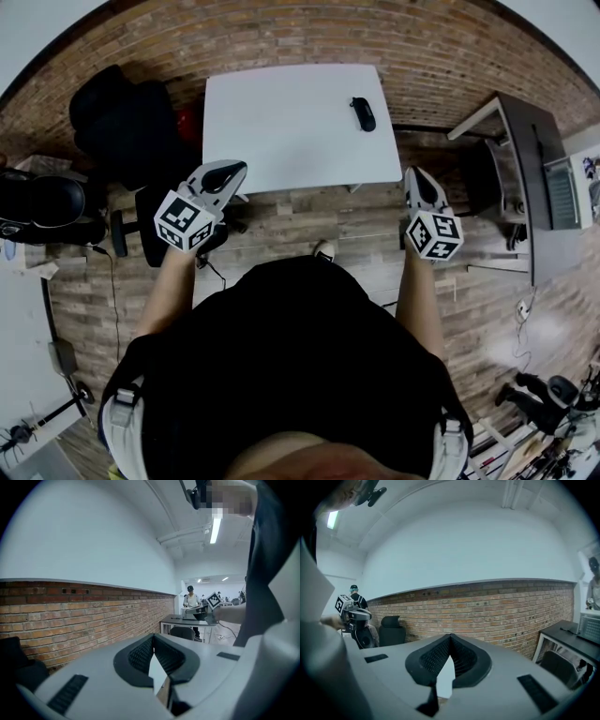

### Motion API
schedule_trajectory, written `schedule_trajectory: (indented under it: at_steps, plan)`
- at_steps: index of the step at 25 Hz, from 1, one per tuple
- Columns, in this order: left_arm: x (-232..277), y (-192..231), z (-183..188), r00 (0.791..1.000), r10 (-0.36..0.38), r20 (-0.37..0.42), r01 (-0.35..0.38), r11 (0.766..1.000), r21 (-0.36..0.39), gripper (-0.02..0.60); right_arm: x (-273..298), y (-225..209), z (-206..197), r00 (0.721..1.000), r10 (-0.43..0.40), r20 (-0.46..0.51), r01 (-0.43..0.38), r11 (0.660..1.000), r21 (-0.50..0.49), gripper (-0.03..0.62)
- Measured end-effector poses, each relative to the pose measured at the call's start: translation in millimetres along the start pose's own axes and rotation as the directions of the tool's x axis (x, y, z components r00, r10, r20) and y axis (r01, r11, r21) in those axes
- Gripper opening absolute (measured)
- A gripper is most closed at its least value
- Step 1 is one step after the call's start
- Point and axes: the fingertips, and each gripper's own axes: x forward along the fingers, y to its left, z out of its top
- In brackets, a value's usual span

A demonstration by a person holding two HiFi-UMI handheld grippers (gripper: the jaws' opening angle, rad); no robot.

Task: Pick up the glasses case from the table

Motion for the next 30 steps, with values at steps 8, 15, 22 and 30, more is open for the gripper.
schedule_trajectory:
  at_steps: [8,15,22,30]
  plan:
    - [33.7,3.2,16.5,1.0,0.011,0.004,-0.011,1.0,-0.004,0.011,15.9,-39.2,2.4,1.0,-0.008,-0.022,0.009,1.0,0.016,0.014]
    - [65.2,-0.1,22.6,1.0,0.02,-0.008,-0.02,1.0,-0.005,0.011,29.8,-70.1,4.0,1.0,0.012,-0.029,-0.011,1.0,0.022,0.014]
    - [95.5,-10.4,31.0,0.999,0.032,-0.015,-0.032,0.999,0.0,0.011,40.9,-99.8,4.1,0.998,0.043,-0.035,-0.042,0.999,0.029,0.014]
    - [112.1,-13.4,35.6,0.997,0.068,-0.026,-0.068,0.998,-0.006,0.011,59.0,-121.4,6.4,0.996,0.085,-0.035,-0.084,0.996,0.032,0.014]
